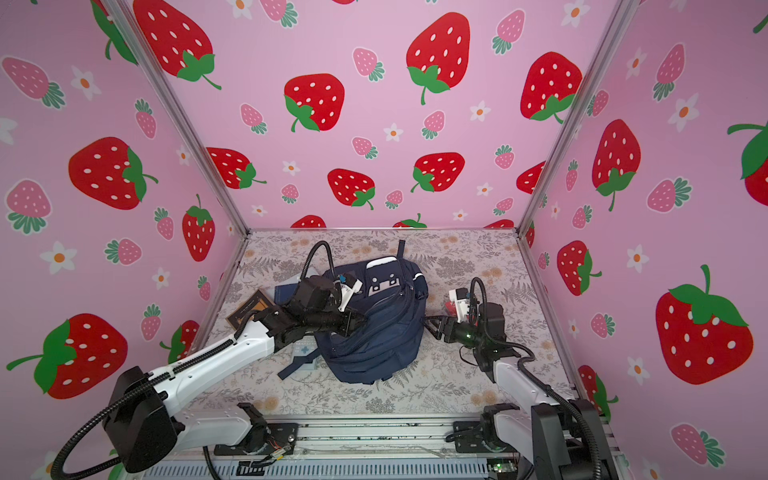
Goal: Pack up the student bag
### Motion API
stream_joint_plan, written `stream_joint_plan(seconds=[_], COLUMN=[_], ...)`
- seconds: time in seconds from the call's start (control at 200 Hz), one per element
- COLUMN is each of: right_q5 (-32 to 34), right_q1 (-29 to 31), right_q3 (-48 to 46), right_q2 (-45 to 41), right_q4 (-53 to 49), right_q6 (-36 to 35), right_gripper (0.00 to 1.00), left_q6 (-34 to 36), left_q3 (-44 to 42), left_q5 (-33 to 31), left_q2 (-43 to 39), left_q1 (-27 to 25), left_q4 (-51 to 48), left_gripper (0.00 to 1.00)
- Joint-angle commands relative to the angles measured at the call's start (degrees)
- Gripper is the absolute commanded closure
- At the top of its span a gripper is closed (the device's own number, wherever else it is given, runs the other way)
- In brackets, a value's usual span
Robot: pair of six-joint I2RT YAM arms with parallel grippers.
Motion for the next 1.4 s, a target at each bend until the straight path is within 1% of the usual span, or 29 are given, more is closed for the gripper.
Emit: stream_joint_plan(seconds=[0.0, 0.37, 0.625, 0.67, 0.69, 0.755, 0.86, 0.895, 0.97, 1.01, 1.046, 1.236, 1.266, 1.321, 1.396], right_q5=[-3.05, -5.78, -7.58, -7.96, -8.15, -8.32, -7.77, -7.55, -6.99, -6.89, -6.76, -5.69, -5.38, -5.02, -4.92], right_q1=[-0.35, -0.36, -0.17, -0.01, 0.09, 0.51, 1.13, 1.35, 1.69, 1.88, 2.17, 2.81, 2.92, 2.89, 3.07], right_q3=[-0.8, -0.84, -1.88, -2.15, -2.21, -2.46, -2.55, -2.64, -2.72, -2.73, -2.64, -2.11, -2.03, -1.94, -1.94], right_q2=[1.01, 4.28, 4.59, 4.74, 4.77, 4.83, 4.91, 4.9, 5.27, 5.5, 5.91, 7.38, 7.45, 7.68, 8.2], right_q4=[4.63, 8.11, 11.42, 12.35, 12.92, 13.72, 13.73, 13.6, 13.44, 13.71, 13.99, 14.3, 14.16, 14.08, 14.34], right_q6=[1.22, 2.43, 4.55, 5.14, 5.47, 5.96, 5.92, 5.83, 5.7, 5.64, 5.71, 6.19, 6.25, 6.48, 6.6], right_gripper=[0.36, 0.38, 0.46, 0.48, 0.52, 0.58, 0.63, 0.66, 0.69, 0.77, 0.8, 0.79, 0.76, 0.65, 0.64], left_q6=[-1.38, -3.07, -4.38, -4.79, -4.93, -5.41, -5.67, -5.66, -5.51, -5.5, -5.45, -5.55, -5.54, -5.65, -5.64], left_q3=[1.13, -0.45, -0.96, -0.98, -1.13, -1.19, -1.36, -1.46, -1.55, -1.62, -1.72, -2.2, -2.19, -2.16, -2.24], left_q5=[5.1, 10.09, 9.77, 9.68, 9.68, 9.75, 9.68, 9.65, 9.83, 9.94, 9.95, 9.94, 9.95, 10.03, 9.94], left_q2=[-3.46, -4.41, -4.19, -4.19, -4.17, -4.19, -4.19, -4.19, -4.19, -4.27, -4.32, -4.54, -4.46, -4.46, -4.53], left_q1=[0.69, 3.28, 4.5, 4.65, 4.66, 4.73, 4.84, 4.85, 4.8, 4.93, 4.96, 5.01, 4.99, 5.01, 5.03], left_q4=[5.4, 8.71, 9.81, 10.05, 10.18, 10.67, 11.05, 11.07, 10.9, 10.79, 10.72, 10.89, 10.97, 11.07, 11.11], left_gripper=[1.0, 1.0, 1.0, 1.0, 1.0, 1.0, 1.0, 1.0, 1.0, 1.0, 1.0, 1.0, 1.0, 1.0, 1.0])
